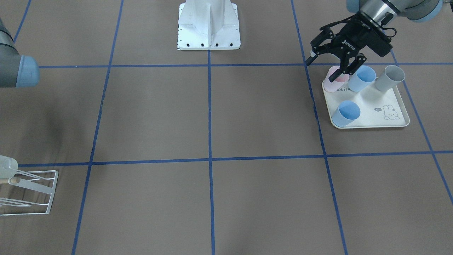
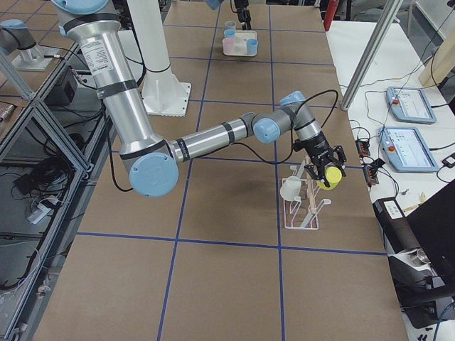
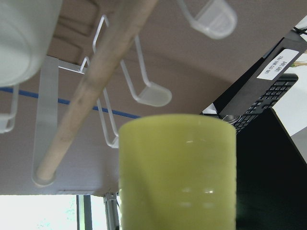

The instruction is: Transfer IKEA cup to right arm and place on rack

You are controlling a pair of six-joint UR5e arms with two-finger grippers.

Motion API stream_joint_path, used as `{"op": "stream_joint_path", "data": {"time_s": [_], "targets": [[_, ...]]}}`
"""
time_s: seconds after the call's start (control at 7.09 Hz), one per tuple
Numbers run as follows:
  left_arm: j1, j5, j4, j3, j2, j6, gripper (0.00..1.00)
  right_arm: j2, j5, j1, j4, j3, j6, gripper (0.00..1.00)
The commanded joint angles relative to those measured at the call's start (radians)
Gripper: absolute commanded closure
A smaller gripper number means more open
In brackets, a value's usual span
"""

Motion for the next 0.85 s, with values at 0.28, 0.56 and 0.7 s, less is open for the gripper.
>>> {"op": "stream_joint_path", "data": {"time_s": [0.28, 0.56, 0.7], "targets": [[0.004, -0.002, 0.0, 0.004, 0.0, 0.0, 0.0, 0.001, -0.025, -0.017, 0.129, -0.09, 0.011, 0.91], [0.004, -0.002, -0.002, 0.007, -0.003, 0.0, 0.0, 0.001, -0.026, -0.032, 0.129, -0.091, 0.018, 0.91], [0.004, -0.005, -0.002, 0.007, -0.005, 0.0, 0.0, 0.001, -0.028, -0.037, 0.129, -0.091, 0.026, 0.9]]}}
